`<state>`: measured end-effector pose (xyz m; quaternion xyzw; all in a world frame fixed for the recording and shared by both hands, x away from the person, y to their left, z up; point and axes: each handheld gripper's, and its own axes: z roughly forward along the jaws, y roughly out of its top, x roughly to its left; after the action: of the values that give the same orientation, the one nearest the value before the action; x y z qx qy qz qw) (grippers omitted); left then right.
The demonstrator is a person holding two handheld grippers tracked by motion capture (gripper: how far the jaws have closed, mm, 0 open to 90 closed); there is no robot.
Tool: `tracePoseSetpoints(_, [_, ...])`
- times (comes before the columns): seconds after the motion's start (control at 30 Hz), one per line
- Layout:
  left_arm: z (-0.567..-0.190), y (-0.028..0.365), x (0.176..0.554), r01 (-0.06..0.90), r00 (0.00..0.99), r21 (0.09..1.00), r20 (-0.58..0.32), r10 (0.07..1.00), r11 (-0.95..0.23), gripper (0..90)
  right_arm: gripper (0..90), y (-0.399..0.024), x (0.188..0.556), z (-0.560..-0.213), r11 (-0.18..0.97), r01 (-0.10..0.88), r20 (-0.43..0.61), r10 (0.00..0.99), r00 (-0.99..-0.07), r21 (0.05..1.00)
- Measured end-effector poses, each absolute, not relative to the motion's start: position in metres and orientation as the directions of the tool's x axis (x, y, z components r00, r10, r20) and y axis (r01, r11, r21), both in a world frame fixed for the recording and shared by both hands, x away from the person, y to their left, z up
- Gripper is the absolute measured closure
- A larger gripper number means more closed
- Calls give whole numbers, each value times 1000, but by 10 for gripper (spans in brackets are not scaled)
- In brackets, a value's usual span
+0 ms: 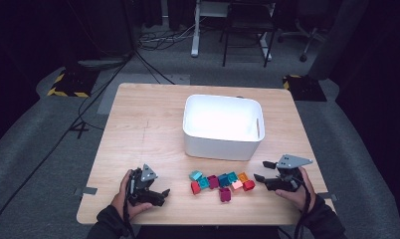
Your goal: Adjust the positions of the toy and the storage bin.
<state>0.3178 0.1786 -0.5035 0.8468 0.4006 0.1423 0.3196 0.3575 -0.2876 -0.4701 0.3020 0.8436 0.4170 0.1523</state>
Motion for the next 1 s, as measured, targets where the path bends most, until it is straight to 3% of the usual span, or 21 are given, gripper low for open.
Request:
tracePoseSetpoints(0.37, [-504,182,318,580,652,654,-16,758,-485,6,352,-285,332,-489,488,363,36,558,-829,794])
tracePoseSetpoints(0.77, [-504,187,319,574,663,655,-20,748,-491,6,378,-261,337,-502,511,380,30,566,-824,771])
tracePoseSetpoints(1.0, [-504,187,319,575,664,656,-23,748,-490,6,542,-261,336,-502,526,364,0,569,-822,769])
